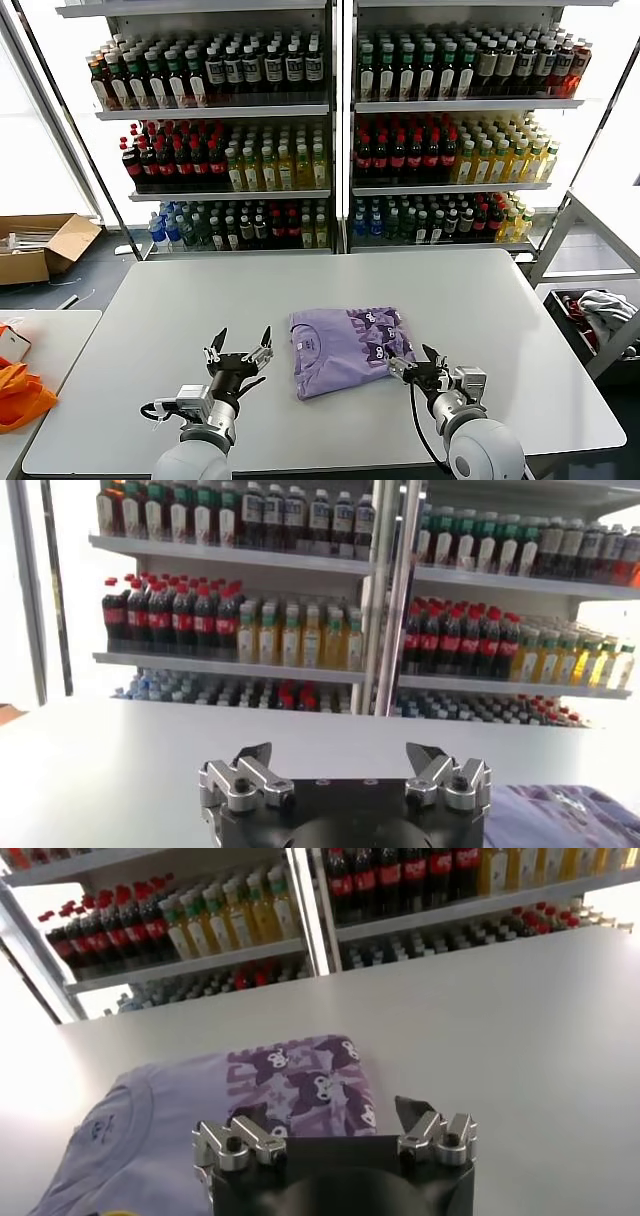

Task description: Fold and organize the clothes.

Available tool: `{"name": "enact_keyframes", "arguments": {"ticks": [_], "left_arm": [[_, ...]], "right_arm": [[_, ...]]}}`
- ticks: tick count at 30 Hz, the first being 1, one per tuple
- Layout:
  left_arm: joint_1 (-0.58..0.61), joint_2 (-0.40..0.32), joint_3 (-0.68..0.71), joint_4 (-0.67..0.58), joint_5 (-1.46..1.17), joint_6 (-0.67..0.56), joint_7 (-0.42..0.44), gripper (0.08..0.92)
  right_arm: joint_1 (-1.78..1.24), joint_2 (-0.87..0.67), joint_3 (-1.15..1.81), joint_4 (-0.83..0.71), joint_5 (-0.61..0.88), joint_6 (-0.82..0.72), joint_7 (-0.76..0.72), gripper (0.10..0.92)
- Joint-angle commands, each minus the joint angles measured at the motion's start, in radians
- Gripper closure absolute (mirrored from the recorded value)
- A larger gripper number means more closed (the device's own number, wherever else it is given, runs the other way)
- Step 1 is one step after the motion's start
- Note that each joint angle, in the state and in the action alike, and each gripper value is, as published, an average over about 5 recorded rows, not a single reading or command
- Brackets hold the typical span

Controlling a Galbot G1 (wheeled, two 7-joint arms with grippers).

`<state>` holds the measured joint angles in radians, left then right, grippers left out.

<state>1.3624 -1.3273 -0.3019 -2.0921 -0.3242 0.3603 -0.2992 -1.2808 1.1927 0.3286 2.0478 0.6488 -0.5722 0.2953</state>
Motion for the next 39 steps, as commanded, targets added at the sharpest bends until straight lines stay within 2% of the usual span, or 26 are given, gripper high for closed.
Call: {"name": "enact_keyframes", "arguments": {"ticks": [1, 8, 16, 19, 37, 39], "left_arm": [[-0.005, -0.005, 0.005, 0.016, 0.004, 0.0, 0.001, 0.177], [-0.015, -0.004, 0.013, 0.034, 0.003, 0.0, 0.003, 0.177], [-0.025, 0.0, 0.02, 0.052, 0.004, 0.001, 0.003, 0.177], [-0.026, -0.001, 0.024, 0.056, 0.004, 0.004, 0.003, 0.177], [-0.03, 0.001, 0.027, 0.059, 0.002, 0.016, 0.003, 0.177], [-0.03, 0.0, 0.028, 0.061, 0.003, 0.017, 0.004, 0.177]], "right_arm": [[0.0, 0.035, -0.032, -0.033, -0.006, 0.0, 0.033, 0.202], [0.0, 0.053, -0.037, -0.099, -0.008, 0.009, 0.058, 0.203], [-0.004, 0.046, -0.043, -0.094, -0.004, 0.013, 0.04, 0.214], [-0.016, 0.05, -0.057, -0.085, -0.016, 0.019, 0.038, 0.274], [-0.076, 0.015, -0.029, 0.047, -0.035, -0.006, 0.077, 0.779], [-0.079, 0.007, -0.019, 0.081, -0.055, -0.006, 0.065, 0.807]]}}
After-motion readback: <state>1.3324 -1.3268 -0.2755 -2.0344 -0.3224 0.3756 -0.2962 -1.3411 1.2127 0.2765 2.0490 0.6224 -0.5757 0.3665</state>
